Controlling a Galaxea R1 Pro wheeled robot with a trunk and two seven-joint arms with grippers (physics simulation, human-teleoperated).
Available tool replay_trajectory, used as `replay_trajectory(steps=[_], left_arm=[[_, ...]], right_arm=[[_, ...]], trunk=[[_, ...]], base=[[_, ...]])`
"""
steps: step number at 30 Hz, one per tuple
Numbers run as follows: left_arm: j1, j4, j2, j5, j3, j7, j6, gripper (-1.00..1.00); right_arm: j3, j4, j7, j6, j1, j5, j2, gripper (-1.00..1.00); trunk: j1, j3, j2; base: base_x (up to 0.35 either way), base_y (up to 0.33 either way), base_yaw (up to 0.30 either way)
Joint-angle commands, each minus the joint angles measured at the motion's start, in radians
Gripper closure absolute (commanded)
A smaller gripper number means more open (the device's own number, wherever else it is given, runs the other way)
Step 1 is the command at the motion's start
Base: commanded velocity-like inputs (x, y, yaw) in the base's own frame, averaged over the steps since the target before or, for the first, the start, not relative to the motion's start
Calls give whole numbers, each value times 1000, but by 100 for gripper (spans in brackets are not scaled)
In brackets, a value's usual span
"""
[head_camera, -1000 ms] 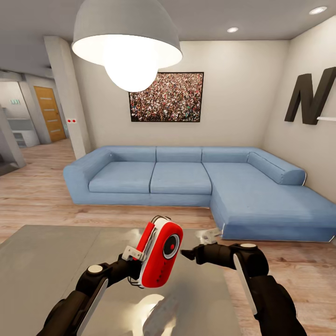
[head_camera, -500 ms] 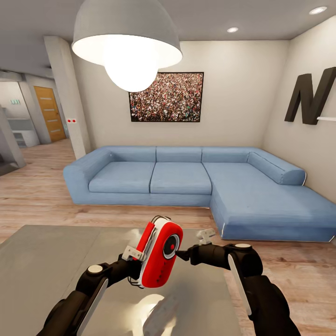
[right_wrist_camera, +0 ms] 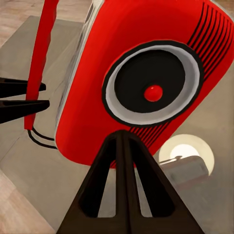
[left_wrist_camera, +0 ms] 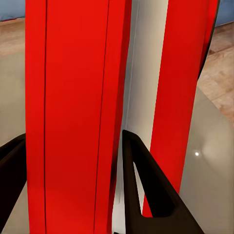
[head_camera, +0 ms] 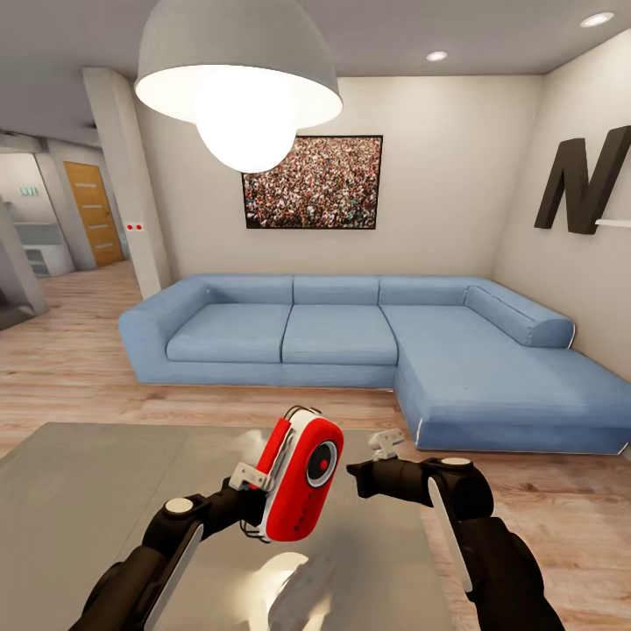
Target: Turn on the radio receiver that's on the table in the living room.
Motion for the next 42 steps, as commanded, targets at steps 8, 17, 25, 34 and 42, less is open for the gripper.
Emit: replay_trajectory(steps=[8,17,25,34,42], left_arm=[[0,0,0,6,-1,0,0,100],[0,-3,0,6,-3,0,0,100],[0,-5,0,6,-3,0,1,100],[0,-6,0,6,-4,0,1,100],[0,-7,0,6,-5,0,1,100]], right_arm=[[0,0,0,0,0,1,-2,100],[-1,0,0,0,0,1,-2,100],[0,6,0,-1,0,2,-2,100],[-1,51,0,-15,-1,2,-2,100],[-1,61,0,-23,-4,2,-2,100]], trunk=[[0,0,0],[0,0,0],[0,0,0],[0,0,0],[0,0,0]], base=[[0,0,0],[0,0,0],[0,0,0],[0,0,0],[0,0,0]])
